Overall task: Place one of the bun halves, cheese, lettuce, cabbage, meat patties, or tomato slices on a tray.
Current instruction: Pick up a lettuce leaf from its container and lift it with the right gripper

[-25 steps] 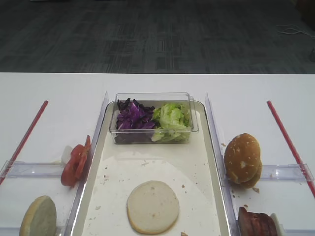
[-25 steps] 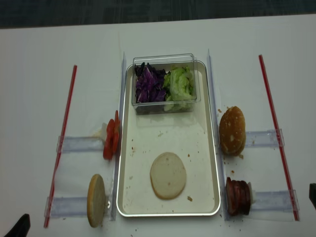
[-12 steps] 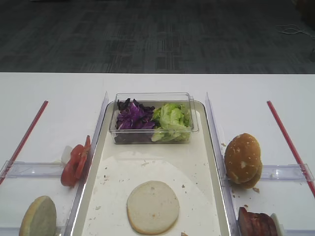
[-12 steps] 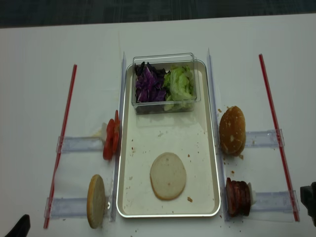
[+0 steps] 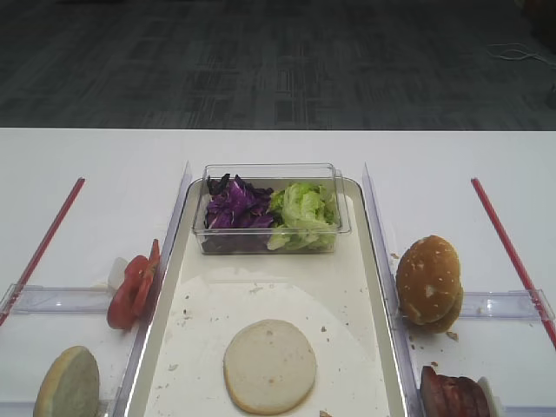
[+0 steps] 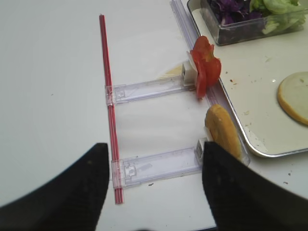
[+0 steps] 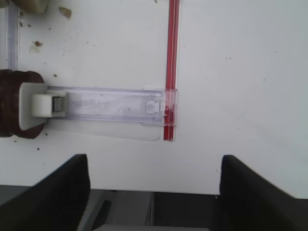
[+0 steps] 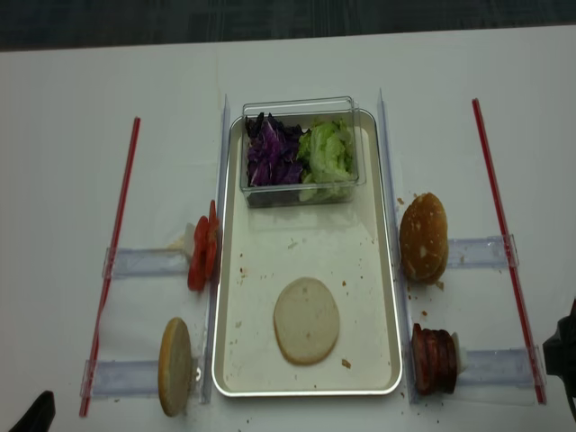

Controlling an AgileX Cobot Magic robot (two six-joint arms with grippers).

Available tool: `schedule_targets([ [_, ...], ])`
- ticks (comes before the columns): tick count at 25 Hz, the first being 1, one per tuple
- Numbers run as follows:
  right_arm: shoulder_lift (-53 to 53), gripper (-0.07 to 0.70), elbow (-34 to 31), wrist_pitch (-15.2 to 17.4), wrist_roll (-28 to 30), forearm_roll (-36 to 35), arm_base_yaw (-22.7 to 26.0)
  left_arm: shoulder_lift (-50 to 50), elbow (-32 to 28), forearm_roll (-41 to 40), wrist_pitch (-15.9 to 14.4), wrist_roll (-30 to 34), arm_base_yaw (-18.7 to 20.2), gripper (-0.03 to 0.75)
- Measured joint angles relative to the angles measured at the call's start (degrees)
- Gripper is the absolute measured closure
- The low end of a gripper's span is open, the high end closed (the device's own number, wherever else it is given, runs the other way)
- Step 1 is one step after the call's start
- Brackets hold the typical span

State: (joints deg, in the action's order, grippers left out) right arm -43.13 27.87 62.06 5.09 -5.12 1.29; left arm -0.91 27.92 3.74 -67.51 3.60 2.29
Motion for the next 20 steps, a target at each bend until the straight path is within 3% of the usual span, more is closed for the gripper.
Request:
schedule_targets([
  [6,-4.0,0.078,0.76,-0.1,-1.32,-0.11,0.0,0.0,0.0,0.0,0.0,0.0,0.0,0.286],
  [20,-20.42,0.146,14.95,0.01,-1.09,-0.23,0.0,0.0,0.0,0.0,0.0,0.0,0.0,0.286],
])
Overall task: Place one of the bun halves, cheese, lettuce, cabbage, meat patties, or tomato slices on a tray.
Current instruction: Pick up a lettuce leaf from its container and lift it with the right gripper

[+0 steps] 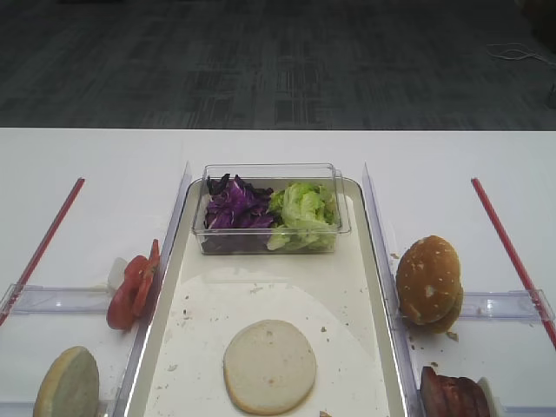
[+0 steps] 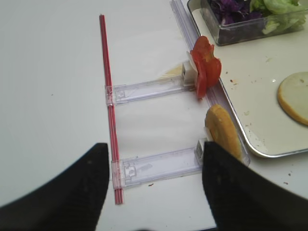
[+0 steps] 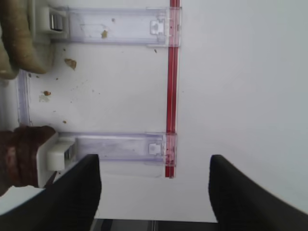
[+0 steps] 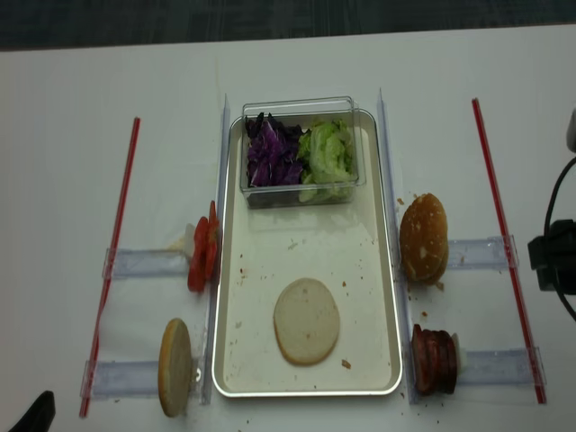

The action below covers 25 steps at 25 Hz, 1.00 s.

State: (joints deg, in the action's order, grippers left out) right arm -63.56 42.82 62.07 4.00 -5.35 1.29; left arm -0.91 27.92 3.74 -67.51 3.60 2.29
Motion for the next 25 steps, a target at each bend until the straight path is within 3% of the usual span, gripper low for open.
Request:
schedule_targets([
  [17,-21.86,0.15,22.01,0.35,0.59,-0.22,0.0,0.0,0.0,0.0,0.0,0.0,0.0,0.286],
  [25,-33.37,0.151,34.57,4.25,1.58,-0.22,0.0,0.0,0.0,0.0,0.0,-0.09,0.0,0.286],
])
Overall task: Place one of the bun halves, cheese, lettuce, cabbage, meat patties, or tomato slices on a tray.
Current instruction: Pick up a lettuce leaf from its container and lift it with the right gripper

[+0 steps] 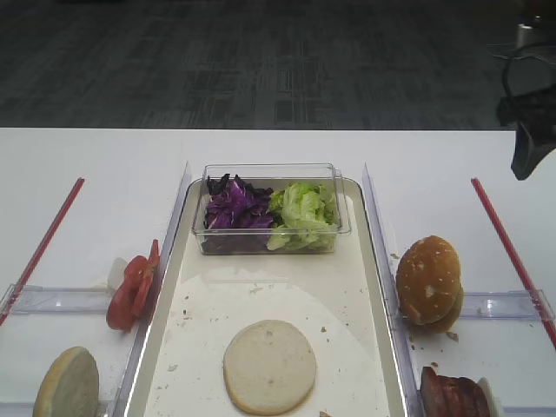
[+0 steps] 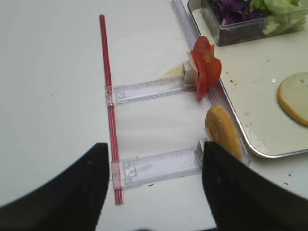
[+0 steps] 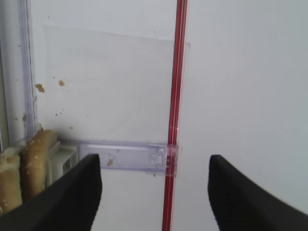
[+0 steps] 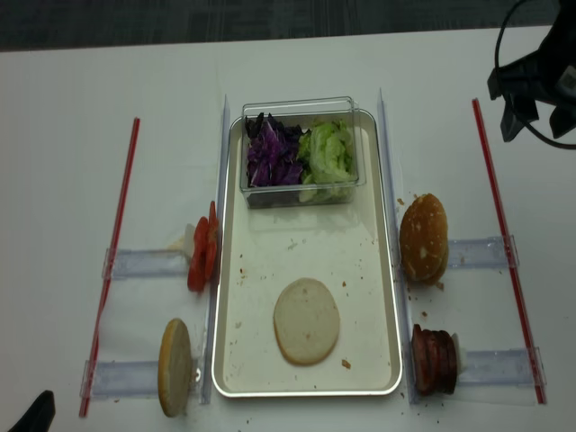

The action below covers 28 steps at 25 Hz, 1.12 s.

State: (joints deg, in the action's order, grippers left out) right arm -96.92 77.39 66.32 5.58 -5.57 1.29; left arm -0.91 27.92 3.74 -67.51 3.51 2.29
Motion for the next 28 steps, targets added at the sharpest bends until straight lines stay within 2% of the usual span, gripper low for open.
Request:
schedule_targets([
  [16,-17.89,0.157,19.97,2.57,0.1,-1.23,0.0,0.0,0.0,0.0,0.0,0.0,0.0,0.286],
  [22,-21.75,0.178,24.73,3.51,0.1,-1.23,0.0,0.0,0.0,0.0,0.0,0.0,0.0,0.286],
  [28,-22.93,0.181,26.13,3.8,0.1,-0.79,-3.03,0.0,0.0,-0.02,0.0,0.0,0.0,0.286],
])
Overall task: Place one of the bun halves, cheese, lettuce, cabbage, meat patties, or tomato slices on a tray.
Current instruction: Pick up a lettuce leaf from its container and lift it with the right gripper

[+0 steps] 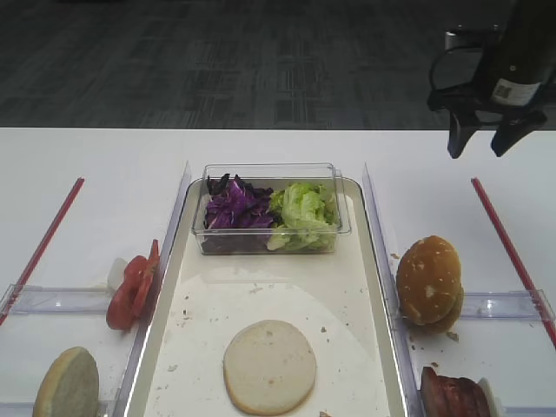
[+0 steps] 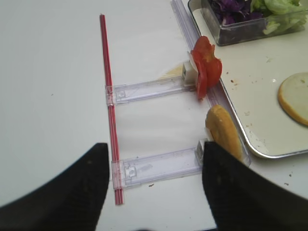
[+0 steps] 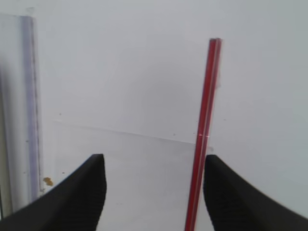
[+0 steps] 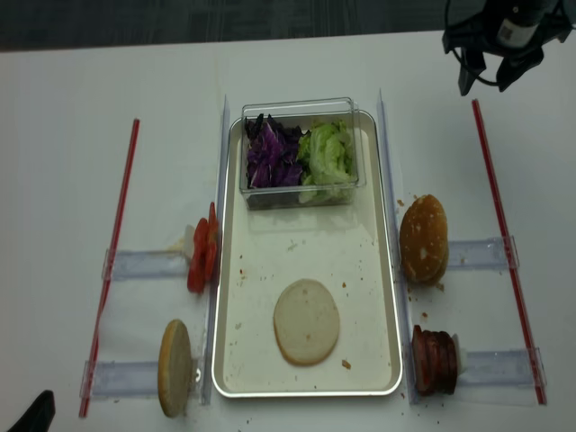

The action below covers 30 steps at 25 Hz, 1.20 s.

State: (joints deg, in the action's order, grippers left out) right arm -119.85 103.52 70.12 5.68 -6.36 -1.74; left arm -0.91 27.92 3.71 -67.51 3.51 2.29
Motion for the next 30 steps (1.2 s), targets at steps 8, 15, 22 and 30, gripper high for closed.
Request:
schedule_targets([
  [8,-0.04,0.181,0.36,0.0,-1.37,0.0,-7.47,0.0,0.0,-0.1,0.0,-0.14,0.0,0.286],
  [15,-0.13,0.181,0.38,0.09,-3.28,-0.21,-13.05,0.0,0.0,-0.1,0.0,-0.13,0.0,0.286],
  [22,-0.47,0.181,3.71,0.08,-5.68,-1.04,-17.97,0.0,0.0,-0.1,0.0,-0.13,0.0,0.286],
  [30,-5.28,0.181,10.16,0.54,-9.53,-3.42,-21.83,0.0,0.0,-0.1,0.0,-0.13,0.0,0.286],
])
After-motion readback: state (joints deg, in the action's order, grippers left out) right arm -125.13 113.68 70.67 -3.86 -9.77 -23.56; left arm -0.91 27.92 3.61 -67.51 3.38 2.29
